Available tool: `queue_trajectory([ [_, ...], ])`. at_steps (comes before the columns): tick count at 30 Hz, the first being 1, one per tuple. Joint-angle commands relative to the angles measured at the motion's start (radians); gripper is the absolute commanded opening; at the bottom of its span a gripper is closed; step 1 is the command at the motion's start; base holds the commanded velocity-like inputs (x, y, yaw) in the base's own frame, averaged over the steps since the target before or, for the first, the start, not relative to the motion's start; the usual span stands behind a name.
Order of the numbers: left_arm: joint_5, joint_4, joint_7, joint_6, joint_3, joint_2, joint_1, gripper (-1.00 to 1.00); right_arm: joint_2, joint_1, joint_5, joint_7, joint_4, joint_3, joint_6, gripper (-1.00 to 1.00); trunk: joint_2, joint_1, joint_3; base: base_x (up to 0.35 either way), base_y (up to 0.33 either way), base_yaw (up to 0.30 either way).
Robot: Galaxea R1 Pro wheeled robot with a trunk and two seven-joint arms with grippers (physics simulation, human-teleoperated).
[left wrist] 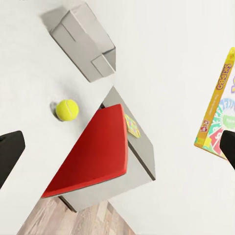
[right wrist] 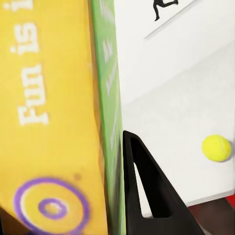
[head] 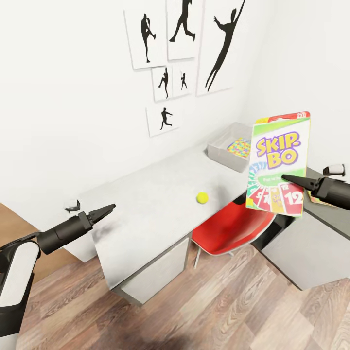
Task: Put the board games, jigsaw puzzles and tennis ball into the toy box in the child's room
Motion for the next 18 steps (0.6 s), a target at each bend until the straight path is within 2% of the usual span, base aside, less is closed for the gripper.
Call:
queue_trajectory([
  [1,-0.002,0.0,-0.003,0.005,0.001,0.0,-0.001,1.0,0.0,-0.001,0.004,0.006,0.0,-0.005,0.004,-1.0,-0.002,0.001,-0.002,-0.006,-0.289,0.264],
  [5,-0.002,0.0,-0.003,0.005,0.001,0.0,-0.001,1.0,-0.001,-0.001,0.004,0.006,0.0,-0.018,0.004,-1.0,-0.002,0.001,-0.002,-0.003,-0.3,0.278],
  [18,-0.004,0.001,0.001,0.006,0.0,0.0,-0.001,1.0,-0.001,-0.001,0.006,0.004,0.002,-0.024,0.004,-1.0,-0.002,0.001,0.007,0.0,-0.318,0.258],
])
